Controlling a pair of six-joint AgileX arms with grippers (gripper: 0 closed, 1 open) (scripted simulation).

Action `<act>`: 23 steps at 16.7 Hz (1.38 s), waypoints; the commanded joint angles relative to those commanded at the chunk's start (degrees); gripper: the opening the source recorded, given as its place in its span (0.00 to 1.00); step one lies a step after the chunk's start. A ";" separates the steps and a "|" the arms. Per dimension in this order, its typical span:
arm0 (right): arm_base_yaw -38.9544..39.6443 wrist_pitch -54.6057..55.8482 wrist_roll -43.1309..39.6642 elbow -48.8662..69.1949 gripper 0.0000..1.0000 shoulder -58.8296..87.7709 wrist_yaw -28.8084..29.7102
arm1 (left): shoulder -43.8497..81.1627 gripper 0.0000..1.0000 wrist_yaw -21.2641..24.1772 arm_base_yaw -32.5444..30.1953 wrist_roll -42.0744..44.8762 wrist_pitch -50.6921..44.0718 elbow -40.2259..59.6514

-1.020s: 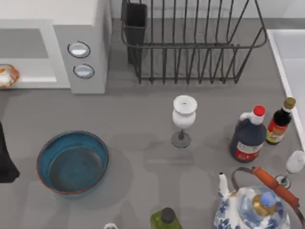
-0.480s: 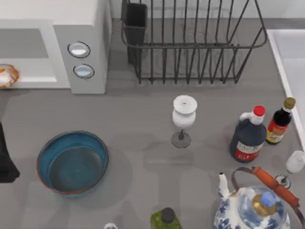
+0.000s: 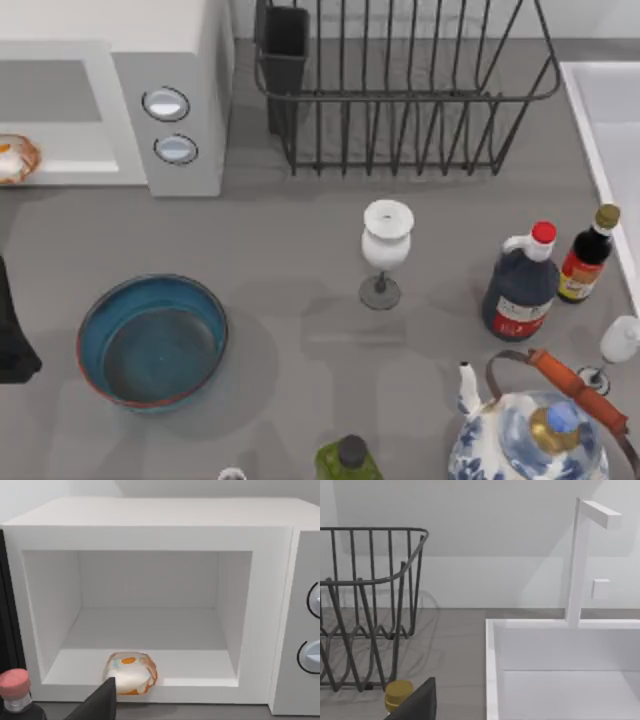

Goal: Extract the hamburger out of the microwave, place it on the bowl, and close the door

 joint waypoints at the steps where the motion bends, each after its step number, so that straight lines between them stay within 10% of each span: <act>1: 0.00 0.00 0.00 0.00 1.00 0.00 0.00 | 0.00 1.00 0.00 0.00 0.00 0.00 0.00; 11: 0.00 0.00 0.00 0.00 1.00 0.00 0.00 | 8.34 1.00 0.81 0.34 0.31 4.25 2.79; 23: 0.00 0.00 0.00 0.00 1.00 0.00 0.00 | 68.39 1.00 6.52 3.36 2.48 34.82 22.81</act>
